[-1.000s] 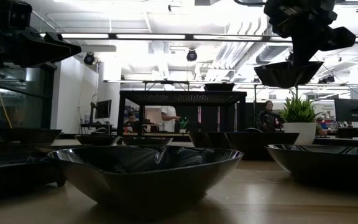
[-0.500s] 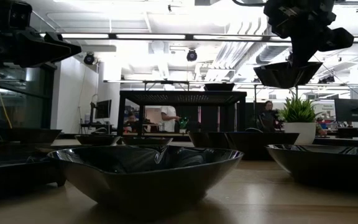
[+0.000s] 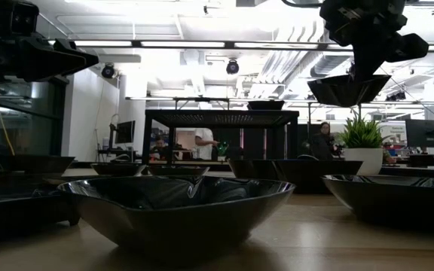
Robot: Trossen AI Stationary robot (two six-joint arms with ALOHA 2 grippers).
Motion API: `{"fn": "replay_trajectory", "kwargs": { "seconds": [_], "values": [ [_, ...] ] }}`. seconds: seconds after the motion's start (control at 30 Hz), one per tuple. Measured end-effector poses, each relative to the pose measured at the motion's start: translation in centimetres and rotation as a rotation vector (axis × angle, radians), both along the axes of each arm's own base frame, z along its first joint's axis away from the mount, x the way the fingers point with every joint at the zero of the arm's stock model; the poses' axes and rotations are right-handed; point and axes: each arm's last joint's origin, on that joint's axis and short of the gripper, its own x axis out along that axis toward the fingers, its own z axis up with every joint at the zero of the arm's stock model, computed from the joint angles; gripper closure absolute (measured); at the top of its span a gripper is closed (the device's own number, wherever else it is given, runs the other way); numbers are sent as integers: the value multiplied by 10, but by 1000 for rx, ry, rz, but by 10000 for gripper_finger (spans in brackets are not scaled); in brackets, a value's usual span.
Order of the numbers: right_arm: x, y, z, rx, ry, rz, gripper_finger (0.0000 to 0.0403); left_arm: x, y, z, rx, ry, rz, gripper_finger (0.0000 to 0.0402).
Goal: Pick & Place Mini shaped plates
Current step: Stack the black distorted square plate on top of the black distorted square plate on the shelf
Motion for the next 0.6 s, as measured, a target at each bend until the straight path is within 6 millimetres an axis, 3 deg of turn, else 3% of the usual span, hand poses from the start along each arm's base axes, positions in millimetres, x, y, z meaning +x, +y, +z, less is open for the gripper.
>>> {"fn": "replay_trajectory", "kwargs": {
  "seconds": [0.23,0.6],
  "values": [
    [2,-12,6,-6,-25,11,403,0,0,0,0,0,0,231],
    [9,-57,69,-198,-277,-37,403,0,0,0,0,0,0,231]
  ]
}}
